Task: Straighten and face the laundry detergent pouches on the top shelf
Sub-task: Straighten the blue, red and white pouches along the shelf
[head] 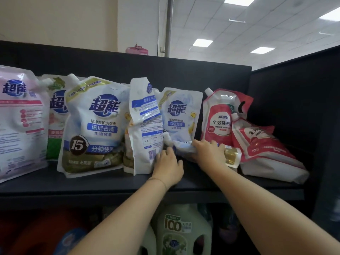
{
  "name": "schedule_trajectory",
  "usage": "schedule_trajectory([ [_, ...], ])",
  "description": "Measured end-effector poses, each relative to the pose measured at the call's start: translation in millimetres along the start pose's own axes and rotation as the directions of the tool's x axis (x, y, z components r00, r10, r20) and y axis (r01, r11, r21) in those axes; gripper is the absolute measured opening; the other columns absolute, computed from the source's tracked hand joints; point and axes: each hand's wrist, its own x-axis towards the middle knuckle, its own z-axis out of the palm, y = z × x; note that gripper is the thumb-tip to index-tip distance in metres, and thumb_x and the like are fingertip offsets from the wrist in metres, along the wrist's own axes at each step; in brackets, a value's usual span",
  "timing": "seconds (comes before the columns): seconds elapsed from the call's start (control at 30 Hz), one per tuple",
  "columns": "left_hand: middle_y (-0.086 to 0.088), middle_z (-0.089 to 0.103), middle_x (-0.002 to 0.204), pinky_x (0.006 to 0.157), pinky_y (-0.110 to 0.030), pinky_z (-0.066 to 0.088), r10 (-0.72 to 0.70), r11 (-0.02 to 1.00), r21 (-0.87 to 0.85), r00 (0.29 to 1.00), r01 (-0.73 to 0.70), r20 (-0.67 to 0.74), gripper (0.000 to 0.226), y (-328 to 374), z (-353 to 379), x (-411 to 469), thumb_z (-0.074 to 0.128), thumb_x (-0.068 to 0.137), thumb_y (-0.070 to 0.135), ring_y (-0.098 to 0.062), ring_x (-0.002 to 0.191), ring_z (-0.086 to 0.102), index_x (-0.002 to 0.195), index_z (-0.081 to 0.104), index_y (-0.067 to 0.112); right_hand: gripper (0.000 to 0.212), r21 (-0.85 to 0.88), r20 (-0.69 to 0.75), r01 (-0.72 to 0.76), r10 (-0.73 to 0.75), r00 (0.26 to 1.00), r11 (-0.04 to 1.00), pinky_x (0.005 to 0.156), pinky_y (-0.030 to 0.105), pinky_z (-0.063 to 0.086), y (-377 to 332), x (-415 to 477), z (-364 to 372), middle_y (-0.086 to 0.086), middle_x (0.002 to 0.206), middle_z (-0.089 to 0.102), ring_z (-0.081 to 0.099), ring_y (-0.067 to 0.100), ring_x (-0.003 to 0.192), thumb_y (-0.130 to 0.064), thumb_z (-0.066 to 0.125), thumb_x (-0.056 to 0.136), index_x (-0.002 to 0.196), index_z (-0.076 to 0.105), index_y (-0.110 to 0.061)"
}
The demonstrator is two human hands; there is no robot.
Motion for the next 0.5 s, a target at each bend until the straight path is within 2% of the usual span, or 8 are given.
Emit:
schedule_trajectory([
  [0.03, -0.015, 0.042, 0.135, 0.108, -0.039, 0.030, -0.026, 0.999, 0.027, 0.999, 0.025, 0.042, 0.043, 0.4, 1.2, 1.7, 0.047, 0.096, 0.033, -0.030, 0.126, 0.037, 0.127, 0.038, 0.005, 0.028, 0.032, -0.034, -0.004, 0.005, 0.999, 0.999, 0.095, 0.053, 0.033, 1.8, -0.2, -0.3, 0.002, 0.117, 0.057, 0.049, 0.032, 0.111, -0.032, 0.053, 0.092, 0.120, 0.050, -0.032],
  [0.1, -0.019, 0.036, 0.140, 0.109, -0.041, 0.027, -0.030, 0.999, -0.034, 0.993, 0.034, 0.111, 0.049, 2.9, 3.2, 2.6, 0.045, 0.098, 0.035, -0.034, 0.131, 0.032, 0.132, 0.031, 0.004, 0.025, 0.117, -0.130, -0.016, 0.031, 0.991, 0.993, 0.092, 0.052, 0.032, 6.8, 1.1, -1.1, 0.002, 0.112, 0.059, 0.051, 0.031, 0.105, -0.026, 0.047, 0.095, 0.118, 0.053, -0.032],
  [0.17, -0.020, 0.027, 0.147, 0.112, -0.043, 0.024, 0.001, 0.994, -0.107, 0.984, 0.018, 0.179, 0.064, 4.9, 5.0, 0.8, 0.046, 0.097, 0.039, -0.036, 0.137, 0.024, 0.143, 0.018, 0.004, 0.028, 0.212, -0.215, -0.031, 0.077, 0.974, 0.977, 0.089, 0.049, 0.032, 9.2, 2.0, -3.0, 0.001, 0.109, 0.059, 0.053, 0.030, 0.101, -0.024, 0.045, 0.095, 0.120, 0.053, -0.034],
  [0.23, -0.019, 0.024, 0.149, 0.113, -0.043, 0.024, 0.057, 0.990, -0.139, 0.981, -0.031, 0.186, 0.075, 4.1, 7.4, -0.7, 0.049, 0.095, 0.044, -0.036, 0.138, 0.023, 0.147, 0.011, 0.008, 0.030, 0.370, -0.313, -0.036, 0.161, 0.936, 0.928, 0.088, 0.046, 0.034, 5.8, 4.8, -6.7, 0.000, 0.105, 0.061, 0.054, 0.028, 0.097, -0.026, 0.045, 0.095, 0.122, 0.054, -0.036],
  [0.3, -0.018, 0.023, 0.150, 0.114, -0.043, 0.025, 0.100, 0.980, -0.186, 0.982, -0.069, 0.162, 0.086, 0.7, 10.1, -1.1, 0.054, 0.090, 0.051, -0.034, 0.139, 0.023, 0.149, 0.007, 0.010, 0.025, 0.615, -0.374, -0.028, 0.323, 0.870, 0.788, 0.088, 0.046, 0.041, -1.2, 10.6, -15.3, -0.003, 0.096, 0.061, 0.056, 0.022, 0.091, -0.031, 0.044, 0.097, 0.118, 0.058, -0.034],
  [0.4, -0.010, 0.011, 0.158, 0.116, -0.045, 0.022, 0.140, 0.962, -0.251, 0.983, -0.108, 0.114, 0.107, -1.4, 12.2, -0.2, 0.064, 0.080, 0.059, -0.029, 0.144, 0.015, 0.151, -0.006, 0.020, 0.026, 0.915, -0.262, 0.037, 0.521, 0.812, 0.402, 0.088, 0.046, 0.049, -16.1, 15.6, -18.6, -0.006, 0.095, 0.060, 0.058, 0.014, 0.090, -0.044, 0.044, 0.098, 0.109, 0.060, -0.026],
  [0.43, -0.008, 0.008, 0.159, 0.117, -0.046, 0.022, 0.149, 0.958, -0.261, 0.983, -0.118, 0.103, 0.112, -2.3, 13.3, 1.0, 0.066, 0.077, 0.059, -0.028, 0.145, 0.014, 0.151, -0.009, 0.023, 0.032, 0.945, -0.229, 0.061, 0.517, 0.825, 0.322, 0.090, 0.044, 0.050, -22.7, 13.3, -15.3, -0.005, 0.102, 0.062, 0.058, 0.013, 0.094, -0.048, 0.044, 0.097, 0.113, 0.059, -0.025],
  [0.5, -0.006, 0.008, 0.159, 0.116, -0.047, 0.023, 0.168, 0.955, -0.261, 0.982, -0.140, 0.088, 0.116, -4.6, 15.4, 4.0, 0.072, 0.074, 0.053, -0.026, 0.145, 0.014, 0.150, -0.011, 0.027, 0.046, 0.963, -0.198, 0.094, 0.423, 0.884, 0.253, 0.090, 0.037, 0.050, -34.1, 6.7, -2.0, -0.005, 0.113, 0.063, 0.059, 0.011, 0.101, -0.057, 0.044, 0.093, 0.124, 0.054, -0.026],
])
